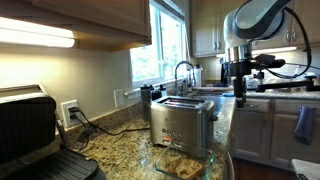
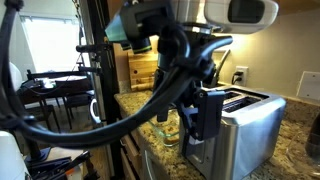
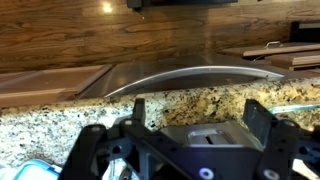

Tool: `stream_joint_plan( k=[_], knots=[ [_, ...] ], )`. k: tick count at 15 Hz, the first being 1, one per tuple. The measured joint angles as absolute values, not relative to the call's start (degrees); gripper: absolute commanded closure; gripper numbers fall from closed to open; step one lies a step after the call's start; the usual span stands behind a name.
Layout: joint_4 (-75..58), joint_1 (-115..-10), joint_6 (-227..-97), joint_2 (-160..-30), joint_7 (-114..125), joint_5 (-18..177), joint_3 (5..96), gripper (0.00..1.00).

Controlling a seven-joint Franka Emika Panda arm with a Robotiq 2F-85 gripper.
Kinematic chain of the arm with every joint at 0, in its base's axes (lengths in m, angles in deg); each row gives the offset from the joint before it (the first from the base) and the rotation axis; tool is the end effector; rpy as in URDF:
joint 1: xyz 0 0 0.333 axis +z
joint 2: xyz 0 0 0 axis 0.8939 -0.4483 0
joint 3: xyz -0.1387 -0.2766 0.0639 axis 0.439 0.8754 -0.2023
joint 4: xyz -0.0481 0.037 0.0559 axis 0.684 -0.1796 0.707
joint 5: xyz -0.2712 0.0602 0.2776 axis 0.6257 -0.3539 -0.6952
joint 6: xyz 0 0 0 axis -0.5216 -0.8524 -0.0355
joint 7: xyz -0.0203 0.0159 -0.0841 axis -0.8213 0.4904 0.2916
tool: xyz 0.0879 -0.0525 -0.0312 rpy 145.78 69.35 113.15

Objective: Put a slice of bread in the toaster and push the toaster lever down

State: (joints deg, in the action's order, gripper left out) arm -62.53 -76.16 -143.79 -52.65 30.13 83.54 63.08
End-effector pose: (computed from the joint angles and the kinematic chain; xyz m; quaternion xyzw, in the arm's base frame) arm 0.3375 -0.1981 0.4070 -0.9984 0.0363 0.0340 0.0278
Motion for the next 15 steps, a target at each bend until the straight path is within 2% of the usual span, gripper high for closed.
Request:
stream_joint_plan(
  k=[15],
  knots=[
    [-67.02,-75.63,-146.85,-48.1,32.69,83.63,62.65,0.0]
  ],
)
